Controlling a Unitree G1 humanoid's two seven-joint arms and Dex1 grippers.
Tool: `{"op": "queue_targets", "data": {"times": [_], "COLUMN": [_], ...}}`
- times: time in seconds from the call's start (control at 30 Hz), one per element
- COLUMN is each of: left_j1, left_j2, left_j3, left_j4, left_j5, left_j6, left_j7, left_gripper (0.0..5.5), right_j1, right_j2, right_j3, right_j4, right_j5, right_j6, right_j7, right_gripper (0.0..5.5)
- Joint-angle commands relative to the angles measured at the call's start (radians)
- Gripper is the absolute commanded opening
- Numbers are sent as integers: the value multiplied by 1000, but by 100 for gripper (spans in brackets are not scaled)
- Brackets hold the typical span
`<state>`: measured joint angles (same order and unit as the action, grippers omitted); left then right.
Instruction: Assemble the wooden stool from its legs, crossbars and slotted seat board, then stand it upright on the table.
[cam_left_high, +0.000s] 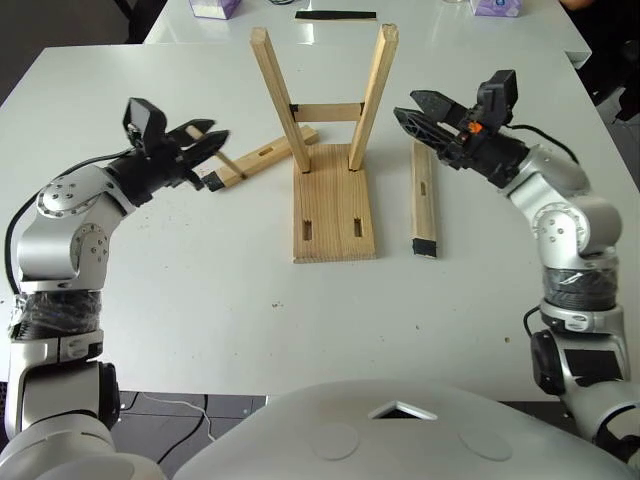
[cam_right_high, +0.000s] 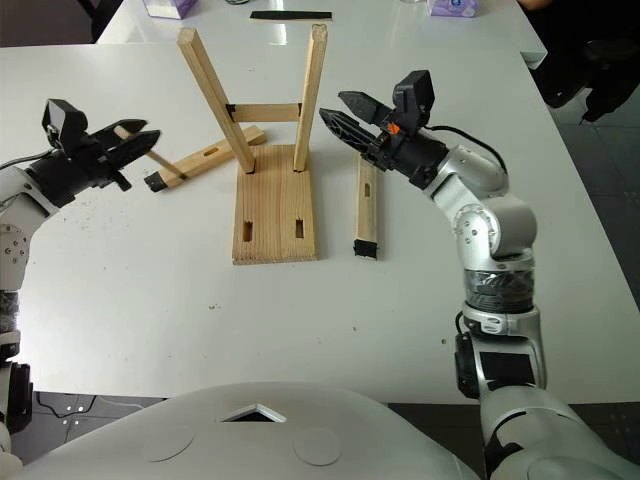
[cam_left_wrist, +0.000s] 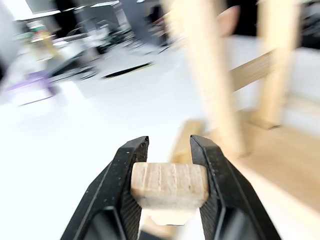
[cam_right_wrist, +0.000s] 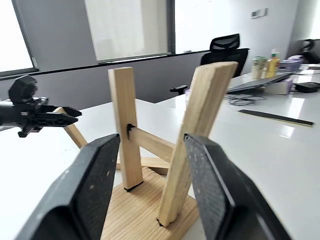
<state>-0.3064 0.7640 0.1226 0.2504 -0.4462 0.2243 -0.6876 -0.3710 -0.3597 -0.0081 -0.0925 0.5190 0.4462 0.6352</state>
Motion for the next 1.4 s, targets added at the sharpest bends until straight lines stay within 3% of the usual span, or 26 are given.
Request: {"op": "queue_targets", "data": {"times": [0.03,0.27,0.4,0.53,0.63,0.73,0.87,1.0,1.4], "left_j1": [-176,-306,-226,5,184,217,67,-16,-155], "left_j2": [-69,-170,-154,-61,0,25,0,14,-108], "left_j3": [-22,-28,-69,-88,-48,-17,43,-4,-138], "left_j4": [276,538,480,52,-434,-649,-554,-429,16], "left_j5": [129,199,227,130,-144,-281,-282,-161,80], "left_j6": [-158,-286,-242,-12,207,294,293,188,-226], "left_j7": [45,24,-83,-222,-273,-266,-230,-287,-471], "left_gripper": [132,132,132,132,132,132,132,132,132], "right_j1": [10,10,19,54,96,123,129,115,122], "right_j2": [66,122,129,116,108,110,121,125,138], "right_j3": [41,81,74,50,29,17,35,45,40], "right_j4": [46,102,108,83,51,38,64,86,135], "right_j5": [-90,-177,-189,-183,-171,-168,-192,-198,-219], "right_j6": [-78,-154,-170,-166,-151,-140,-157,-161,-179], "right_j7": [-64,-93,-97,-104,-116,-131,-130,-127,-134], "right_gripper": [236,236,236,236,236,236,236,236,236]}}
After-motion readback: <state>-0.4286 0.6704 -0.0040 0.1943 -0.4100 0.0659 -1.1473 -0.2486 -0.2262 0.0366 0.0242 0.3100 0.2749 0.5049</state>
